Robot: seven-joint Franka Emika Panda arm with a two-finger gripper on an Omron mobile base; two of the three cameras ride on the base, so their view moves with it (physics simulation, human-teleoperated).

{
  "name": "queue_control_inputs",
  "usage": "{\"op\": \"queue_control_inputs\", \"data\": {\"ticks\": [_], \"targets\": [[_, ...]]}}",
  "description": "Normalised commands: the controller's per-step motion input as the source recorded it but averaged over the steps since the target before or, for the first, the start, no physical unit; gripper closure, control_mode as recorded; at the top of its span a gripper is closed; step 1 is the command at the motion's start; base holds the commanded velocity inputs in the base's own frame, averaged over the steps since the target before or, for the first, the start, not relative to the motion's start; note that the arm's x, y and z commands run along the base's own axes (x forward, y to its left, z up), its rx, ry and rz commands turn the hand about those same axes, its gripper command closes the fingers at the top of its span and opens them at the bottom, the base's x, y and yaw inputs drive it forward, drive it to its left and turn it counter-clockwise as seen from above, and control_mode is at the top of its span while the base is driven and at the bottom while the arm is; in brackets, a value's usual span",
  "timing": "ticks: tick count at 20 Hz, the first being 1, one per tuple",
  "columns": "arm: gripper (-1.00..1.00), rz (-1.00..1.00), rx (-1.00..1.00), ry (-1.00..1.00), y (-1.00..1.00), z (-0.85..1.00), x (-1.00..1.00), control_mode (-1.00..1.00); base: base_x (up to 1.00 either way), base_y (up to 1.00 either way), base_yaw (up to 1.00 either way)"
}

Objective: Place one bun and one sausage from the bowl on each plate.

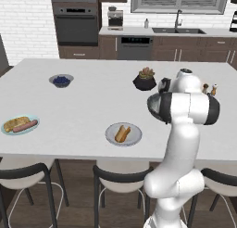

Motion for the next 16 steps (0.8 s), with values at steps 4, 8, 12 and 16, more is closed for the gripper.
{"op": "queue_control_inputs", "data": {"ticks": [4,8,12,16], "targets": [[-1.00,0.00,0.00,0.07,-0.21,-0.46,0.79,-1.00,0.00,0.00,0.00],[-1.00,0.00,0.00,0.13,0.02,-0.60,0.71,-1.00,0.00,0.00,0.00],[-1.00,0.00,0.00,0.02,0.00,-0.42,0.51,-1.00,0.00,0.00,0.00],[-1.00,0.00,0.00,-0.16,0.00,-0.36,0.13,-1.00,0.00,0.00,0.00]]}}
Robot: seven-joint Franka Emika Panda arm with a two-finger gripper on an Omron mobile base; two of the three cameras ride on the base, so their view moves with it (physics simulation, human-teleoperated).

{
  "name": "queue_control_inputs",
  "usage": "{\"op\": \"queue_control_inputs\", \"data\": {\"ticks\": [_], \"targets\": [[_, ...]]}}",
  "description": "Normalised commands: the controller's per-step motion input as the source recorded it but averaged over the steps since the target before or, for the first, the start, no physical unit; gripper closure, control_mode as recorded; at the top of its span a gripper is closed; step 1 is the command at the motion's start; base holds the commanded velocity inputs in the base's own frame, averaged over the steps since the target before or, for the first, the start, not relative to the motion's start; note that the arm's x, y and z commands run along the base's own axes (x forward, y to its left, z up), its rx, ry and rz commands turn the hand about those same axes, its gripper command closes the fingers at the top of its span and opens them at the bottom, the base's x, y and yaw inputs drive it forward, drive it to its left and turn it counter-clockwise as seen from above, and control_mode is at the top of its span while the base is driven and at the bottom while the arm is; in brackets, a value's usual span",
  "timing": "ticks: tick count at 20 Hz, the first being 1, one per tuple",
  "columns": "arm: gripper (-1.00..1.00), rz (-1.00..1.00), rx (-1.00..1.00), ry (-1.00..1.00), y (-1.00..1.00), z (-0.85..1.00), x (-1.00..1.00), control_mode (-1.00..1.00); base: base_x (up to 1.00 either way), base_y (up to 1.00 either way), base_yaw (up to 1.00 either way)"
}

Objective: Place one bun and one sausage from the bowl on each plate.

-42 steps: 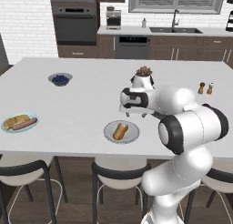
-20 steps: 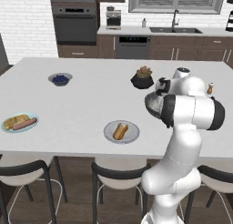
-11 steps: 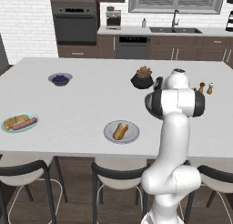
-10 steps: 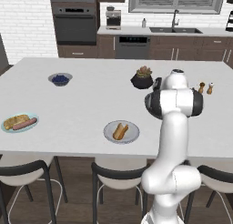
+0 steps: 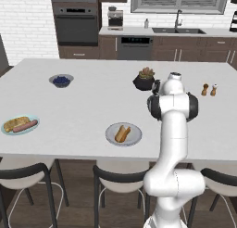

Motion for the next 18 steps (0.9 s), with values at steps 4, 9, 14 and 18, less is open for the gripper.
{"op": "queue_control_inputs", "data": {"ticks": [4,9,14,18], "targets": [[-1.00,0.00,0.00,-0.08,0.24,-0.74,-0.33,-1.00,0.00,0.00,0.00],[1.00,-0.01,-0.01,0.00,0.76,-0.70,-0.34,-1.00,0.00,0.00,0.00],[1.00,-0.01,0.00,-0.05,0.45,-0.14,-0.16,-1.00,0.00,0.00,0.00],[1.00,-0.04,-0.01,-0.02,0.11,0.34,-0.26,-1.00,0.00,0.00,0.00]]}}
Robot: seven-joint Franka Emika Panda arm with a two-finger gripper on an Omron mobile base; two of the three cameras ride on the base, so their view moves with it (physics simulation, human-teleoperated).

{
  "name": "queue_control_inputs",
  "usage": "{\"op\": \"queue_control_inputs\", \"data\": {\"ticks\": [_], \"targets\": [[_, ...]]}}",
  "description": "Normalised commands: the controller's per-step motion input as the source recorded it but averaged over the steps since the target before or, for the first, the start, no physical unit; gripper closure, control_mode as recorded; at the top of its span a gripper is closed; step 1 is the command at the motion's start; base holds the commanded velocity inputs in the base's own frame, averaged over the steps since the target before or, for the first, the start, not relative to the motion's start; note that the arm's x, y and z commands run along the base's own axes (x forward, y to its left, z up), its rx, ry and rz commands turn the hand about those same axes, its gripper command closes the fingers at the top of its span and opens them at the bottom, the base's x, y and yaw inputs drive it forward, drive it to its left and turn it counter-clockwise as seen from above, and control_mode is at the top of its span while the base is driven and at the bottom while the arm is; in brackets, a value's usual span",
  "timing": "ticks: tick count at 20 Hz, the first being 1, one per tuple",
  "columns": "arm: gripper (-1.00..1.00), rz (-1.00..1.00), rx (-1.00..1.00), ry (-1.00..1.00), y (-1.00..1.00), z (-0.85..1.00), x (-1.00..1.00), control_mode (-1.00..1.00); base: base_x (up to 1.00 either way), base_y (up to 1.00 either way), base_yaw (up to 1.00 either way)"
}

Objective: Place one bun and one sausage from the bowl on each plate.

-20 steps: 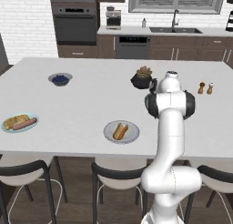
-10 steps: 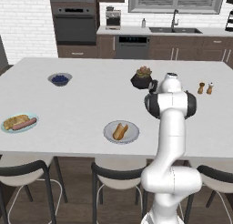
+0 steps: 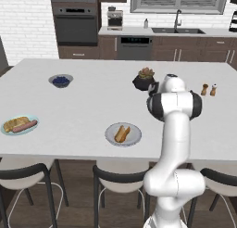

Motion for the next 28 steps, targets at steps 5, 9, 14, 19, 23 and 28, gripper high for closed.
{"op": "queue_control_inputs", "data": {"ticks": [5,9,14,19,23,28], "targets": [[1.00,-0.05,0.00,-0.05,0.00,0.96,-0.41,-1.00,0.00,0.00,0.00],[1.00,-0.09,0.00,-0.05,0.01,0.72,-0.83,-1.00,0.00,0.00,0.00],[1.00,-0.15,0.00,0.00,0.38,0.19,-0.86,-1.00,0.00,0.00,0.00],[1.00,-0.13,0.00,0.00,0.80,0.01,-0.63,-1.00,0.00,0.00,0.00],[1.00,-0.09,0.00,0.00,0.87,0.00,-0.44,-1.00,0.00,0.00,0.00],[1.00,-0.06,0.00,0.06,0.80,-0.01,-0.35,-1.00,0.00,0.00,0.00]]}}
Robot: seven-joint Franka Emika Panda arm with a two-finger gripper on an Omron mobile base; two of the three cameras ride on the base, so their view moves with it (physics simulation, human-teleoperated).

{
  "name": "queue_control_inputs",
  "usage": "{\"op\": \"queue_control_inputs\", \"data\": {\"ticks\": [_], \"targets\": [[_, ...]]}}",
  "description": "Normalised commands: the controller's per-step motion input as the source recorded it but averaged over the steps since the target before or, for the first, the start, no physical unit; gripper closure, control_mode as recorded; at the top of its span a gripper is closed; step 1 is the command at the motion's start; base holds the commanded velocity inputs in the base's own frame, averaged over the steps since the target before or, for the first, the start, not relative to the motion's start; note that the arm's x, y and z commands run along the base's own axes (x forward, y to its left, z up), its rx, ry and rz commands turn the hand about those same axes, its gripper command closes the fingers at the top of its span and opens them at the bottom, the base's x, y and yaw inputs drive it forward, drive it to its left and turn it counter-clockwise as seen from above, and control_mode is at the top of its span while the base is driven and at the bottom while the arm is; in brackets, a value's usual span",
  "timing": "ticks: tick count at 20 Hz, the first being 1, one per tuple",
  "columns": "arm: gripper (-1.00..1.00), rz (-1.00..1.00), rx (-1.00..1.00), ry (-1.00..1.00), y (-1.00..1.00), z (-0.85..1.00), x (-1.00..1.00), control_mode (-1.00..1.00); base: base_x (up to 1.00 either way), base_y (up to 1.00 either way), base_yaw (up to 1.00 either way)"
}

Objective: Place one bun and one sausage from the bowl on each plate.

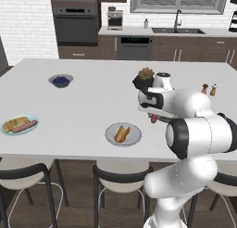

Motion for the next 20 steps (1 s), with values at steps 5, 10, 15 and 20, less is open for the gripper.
{"op": "queue_control_inputs", "data": {"ticks": [5,10,15,20], "targets": [[1.00,-0.03,0.00,0.09,0.72,-0.12,-0.22,-1.00,0.00,0.00,0.00],[1.00,0.00,0.00,0.13,0.48,-0.24,-0.02,-1.00,0.00,0.00,0.00],[1.00,0.00,0.00,0.15,0.26,-0.28,0.00,-1.00,0.00,0.00,0.00],[1.00,0.00,0.00,0.15,0.07,-0.26,0.25,-1.00,0.00,0.00,0.00]]}}
